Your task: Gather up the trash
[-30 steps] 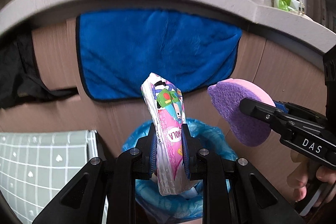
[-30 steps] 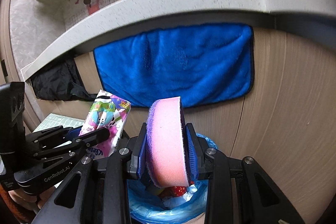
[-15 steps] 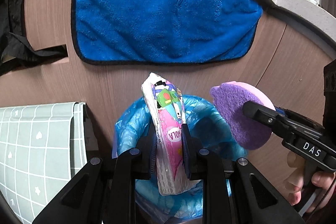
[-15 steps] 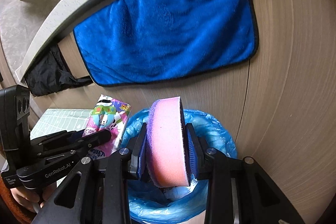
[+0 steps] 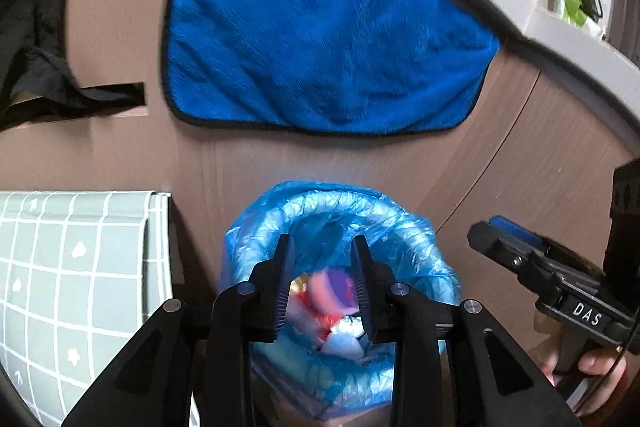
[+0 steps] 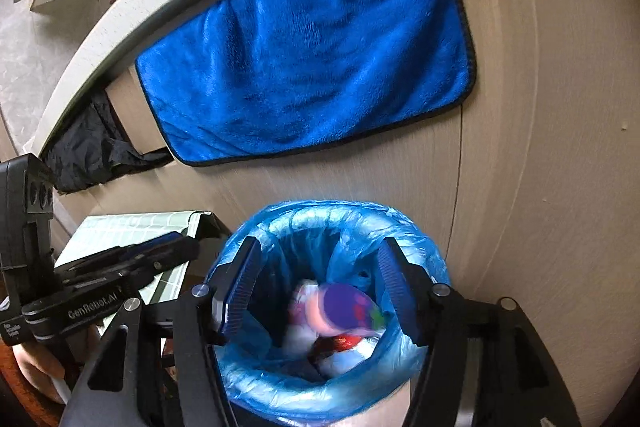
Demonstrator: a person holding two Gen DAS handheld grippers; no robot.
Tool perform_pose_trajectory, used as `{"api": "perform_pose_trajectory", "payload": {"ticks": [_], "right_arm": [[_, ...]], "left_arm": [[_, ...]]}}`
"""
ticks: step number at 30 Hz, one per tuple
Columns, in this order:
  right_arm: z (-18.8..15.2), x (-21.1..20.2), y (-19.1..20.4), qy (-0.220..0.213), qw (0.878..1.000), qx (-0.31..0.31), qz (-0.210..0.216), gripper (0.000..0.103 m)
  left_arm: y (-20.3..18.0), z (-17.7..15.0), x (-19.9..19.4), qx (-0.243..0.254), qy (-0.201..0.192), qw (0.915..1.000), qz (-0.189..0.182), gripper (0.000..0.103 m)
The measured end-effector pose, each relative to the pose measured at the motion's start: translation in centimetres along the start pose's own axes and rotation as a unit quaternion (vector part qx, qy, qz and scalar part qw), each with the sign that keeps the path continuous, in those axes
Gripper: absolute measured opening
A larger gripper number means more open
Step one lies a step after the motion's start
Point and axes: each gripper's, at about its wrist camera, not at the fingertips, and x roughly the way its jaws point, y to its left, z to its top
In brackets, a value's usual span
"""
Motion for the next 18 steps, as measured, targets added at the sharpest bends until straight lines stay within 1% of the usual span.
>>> {"api": "perform_pose_trajectory", "payload": {"ticks": [3,6,7,9,12,16,18], "right_arm": [[-0.4,-1.4,0.8,-0.006,1.0,-0.005,-0.007,0.059],[-1.2,-2.9,2.0,-0.009,1.0,-0.007,-0.012,0.059],[-1.6,-3.6,2.6,-0.012,1.0,-0.008,-0.009,0.059],[-2.4,-4.9,3.9,-0.019,1.0,-0.013,-0.002,0.059],[-3.9,-7.1,6.6,-0.03,0.999,-0.024,0.015,0.059],[-6.5,-10.6,10.4,-0.034,0.998,-0.042,0.033,0.059],[-8.1,-12.6,12.3,-0.036,0.997,-0.051,0.048,0.063]], "left_arm": [[0.5,-0.7,-2.5,-0.003,-0.008,0.9999,0.01,0.03],[0.6,-2.1,-5.8,0.006,-0.039,0.9982,0.045,0.031],[0.4,-2.9,-7.6,0.016,-0.055,0.996,0.068,0.032],[-0.1,-4.1,-10.3,0.028,-0.077,0.9918,0.099,0.034],[-0.3,-6.3,-14.8,0.036,-0.107,0.9856,0.127,0.036],[-1.0,-9.5,-20.0,0.057,-0.13,0.9765,0.162,0.039],[-1.0,-11.4,-22.9,0.062,-0.14,0.9706,0.185,0.04]]}}
